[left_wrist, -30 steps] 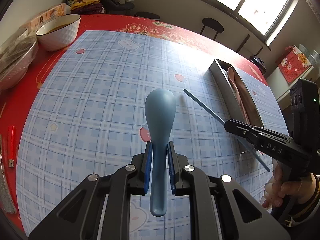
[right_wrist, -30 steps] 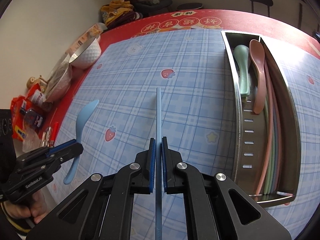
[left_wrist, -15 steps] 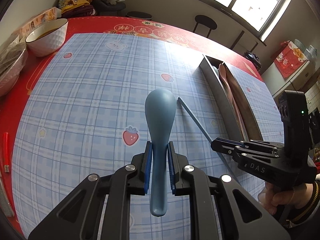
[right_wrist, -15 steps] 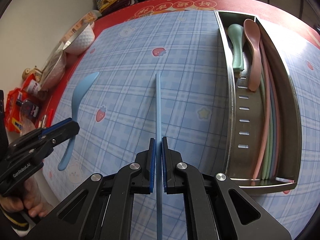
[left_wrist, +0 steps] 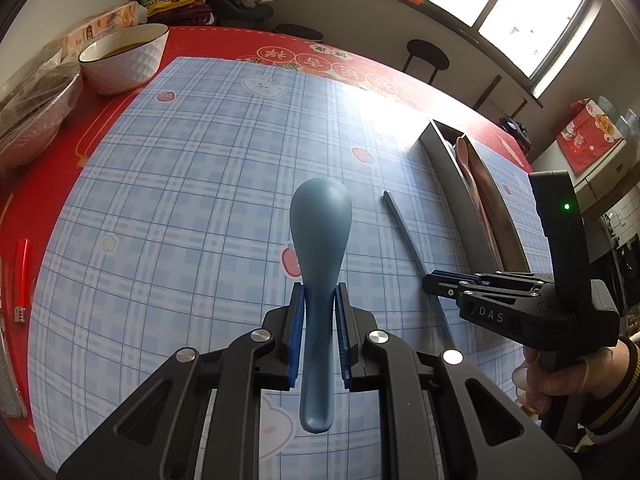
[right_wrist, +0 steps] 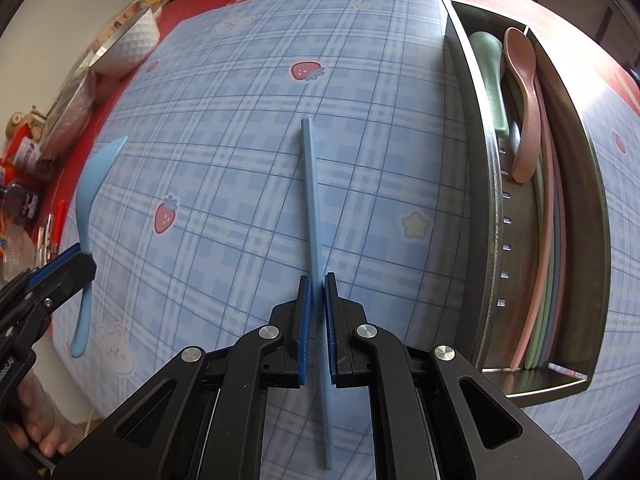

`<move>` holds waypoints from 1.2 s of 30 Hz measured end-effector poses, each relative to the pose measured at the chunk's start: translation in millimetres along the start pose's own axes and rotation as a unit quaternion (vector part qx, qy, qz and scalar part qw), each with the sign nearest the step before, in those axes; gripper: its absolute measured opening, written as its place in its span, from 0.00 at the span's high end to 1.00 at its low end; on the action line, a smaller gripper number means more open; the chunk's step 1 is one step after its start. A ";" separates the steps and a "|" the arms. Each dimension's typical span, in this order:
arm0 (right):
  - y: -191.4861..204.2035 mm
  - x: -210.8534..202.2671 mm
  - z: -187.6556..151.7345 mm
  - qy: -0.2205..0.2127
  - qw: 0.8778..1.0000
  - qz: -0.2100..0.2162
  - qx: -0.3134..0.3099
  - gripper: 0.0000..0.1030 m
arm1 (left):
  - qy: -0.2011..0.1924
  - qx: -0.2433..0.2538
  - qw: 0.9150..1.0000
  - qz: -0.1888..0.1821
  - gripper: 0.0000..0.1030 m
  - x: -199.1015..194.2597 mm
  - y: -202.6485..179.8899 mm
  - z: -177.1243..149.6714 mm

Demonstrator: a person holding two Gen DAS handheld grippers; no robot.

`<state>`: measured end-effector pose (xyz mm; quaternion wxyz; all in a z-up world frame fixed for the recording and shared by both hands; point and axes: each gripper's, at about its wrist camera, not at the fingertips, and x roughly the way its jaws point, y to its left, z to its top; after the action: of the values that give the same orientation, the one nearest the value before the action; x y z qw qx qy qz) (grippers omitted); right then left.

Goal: Organize utensils
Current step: 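Lift the blue chopstick with the right gripper toward the steel tray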

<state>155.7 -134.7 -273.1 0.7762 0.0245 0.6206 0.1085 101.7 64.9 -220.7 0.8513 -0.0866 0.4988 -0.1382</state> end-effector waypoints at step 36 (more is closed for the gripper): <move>-0.1 -6.0 -2.1 -0.027 0.999 0.001 -0.041 0.94 | 0.002 -0.006 1.000 0.000 0.86 2.2 1.5 3.4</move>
<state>152.4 -136.2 -267.9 0.7929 -0.0036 0.5943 0.1342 105.8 65.7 -221.4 0.8497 -0.0912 0.5014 -0.1351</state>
